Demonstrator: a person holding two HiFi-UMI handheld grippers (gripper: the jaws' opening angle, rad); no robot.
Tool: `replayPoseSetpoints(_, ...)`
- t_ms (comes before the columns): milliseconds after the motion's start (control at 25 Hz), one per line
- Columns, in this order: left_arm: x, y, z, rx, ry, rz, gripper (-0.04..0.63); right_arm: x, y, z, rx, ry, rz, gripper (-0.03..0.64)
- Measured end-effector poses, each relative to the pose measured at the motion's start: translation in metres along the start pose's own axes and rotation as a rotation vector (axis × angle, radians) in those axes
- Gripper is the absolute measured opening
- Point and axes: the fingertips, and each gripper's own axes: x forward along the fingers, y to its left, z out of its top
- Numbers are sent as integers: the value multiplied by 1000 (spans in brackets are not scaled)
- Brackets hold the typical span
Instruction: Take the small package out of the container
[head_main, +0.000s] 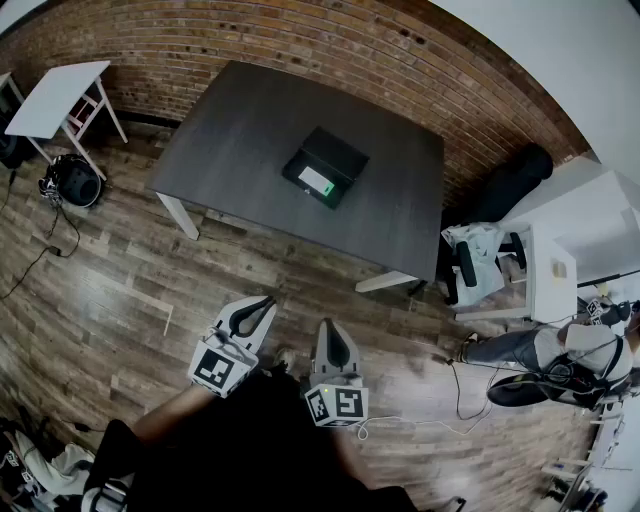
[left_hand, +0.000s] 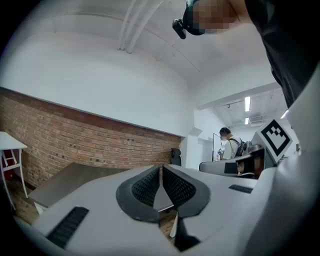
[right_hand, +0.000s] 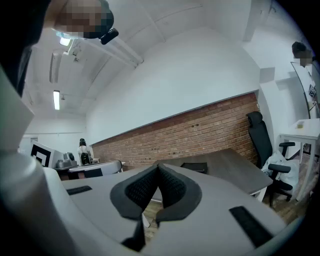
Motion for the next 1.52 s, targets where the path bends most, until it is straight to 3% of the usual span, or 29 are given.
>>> replayPoseSetpoints(680, 9, -15, -3, 6, 18, 8, 46, -6, -10, 9, 20, -24, 43, 23)
replayPoseSetpoints(1120, 40, -50, -19, 1, 40, 31, 46, -22, -58, 8, 10, 5, 53, 23)
replayPoseSetpoints(1520, 63, -84, -27, 7, 51, 78, 46, -28, -101, 7, 5, 11, 116, 23)
